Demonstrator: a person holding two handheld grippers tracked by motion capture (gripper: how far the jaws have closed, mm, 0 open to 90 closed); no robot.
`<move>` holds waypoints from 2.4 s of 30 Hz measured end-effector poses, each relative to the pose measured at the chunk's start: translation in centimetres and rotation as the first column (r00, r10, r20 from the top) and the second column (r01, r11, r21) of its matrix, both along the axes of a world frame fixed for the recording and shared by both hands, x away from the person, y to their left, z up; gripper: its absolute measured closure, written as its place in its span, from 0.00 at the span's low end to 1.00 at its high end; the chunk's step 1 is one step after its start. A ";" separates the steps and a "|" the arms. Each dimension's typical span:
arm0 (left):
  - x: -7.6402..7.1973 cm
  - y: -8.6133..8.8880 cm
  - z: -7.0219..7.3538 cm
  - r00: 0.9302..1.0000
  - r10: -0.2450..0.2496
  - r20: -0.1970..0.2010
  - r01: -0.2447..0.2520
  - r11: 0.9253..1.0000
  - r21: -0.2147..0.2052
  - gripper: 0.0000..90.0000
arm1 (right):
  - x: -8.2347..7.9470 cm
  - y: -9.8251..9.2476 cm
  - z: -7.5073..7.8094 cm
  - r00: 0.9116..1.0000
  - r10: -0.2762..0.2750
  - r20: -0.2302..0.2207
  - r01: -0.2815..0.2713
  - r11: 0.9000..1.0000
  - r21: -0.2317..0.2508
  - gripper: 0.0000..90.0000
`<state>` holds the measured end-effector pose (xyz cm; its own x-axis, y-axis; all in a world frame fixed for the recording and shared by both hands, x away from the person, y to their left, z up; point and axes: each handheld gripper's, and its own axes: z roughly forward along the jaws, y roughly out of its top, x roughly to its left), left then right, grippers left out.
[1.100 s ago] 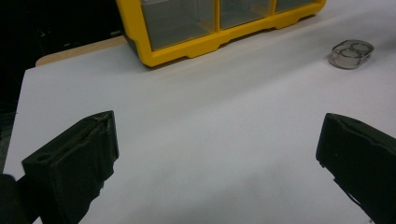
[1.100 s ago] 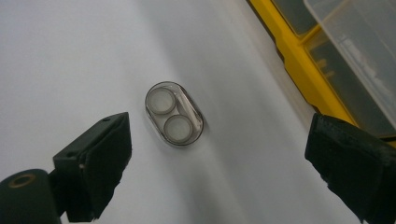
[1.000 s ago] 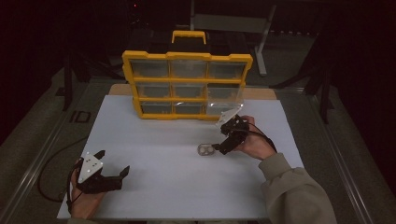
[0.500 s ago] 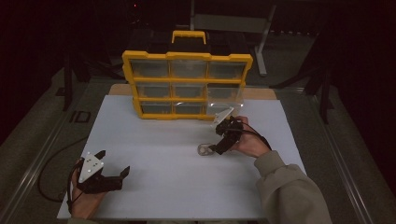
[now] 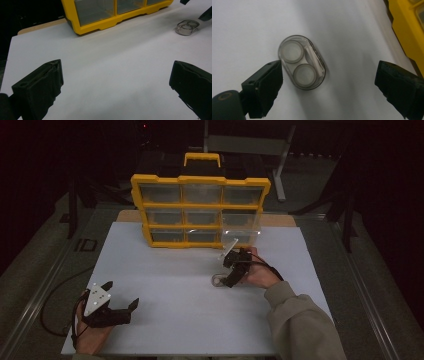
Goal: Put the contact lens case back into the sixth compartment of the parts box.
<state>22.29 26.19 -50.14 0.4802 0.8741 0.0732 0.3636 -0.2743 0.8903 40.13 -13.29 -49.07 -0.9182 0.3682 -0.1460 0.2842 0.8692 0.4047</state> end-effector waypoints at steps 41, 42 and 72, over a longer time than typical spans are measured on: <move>0.0 -0.2 -0.2 1.000 -0.010 -0.007 0.010 1.000 0.009 0.00 | 0.3 1.5 -2.1 0.981 0.096 -0.169 -0.110 0.991 -0.071 0.54; 0.0 -0.2 -0.2 1.000 -0.011 -0.007 0.011 1.000 0.009 0.00 | 0.2 1.6 -2.1 0.981 0.094 -0.170 -0.108 0.992 -0.071 0.54; 0.1 -0.4 -0.2 1.000 -0.015 -0.012 0.016 1.000 0.011 0.00 | -0.8 0.8 2.8 0.982 0.047 -0.181 -0.047 0.999 0.005 0.54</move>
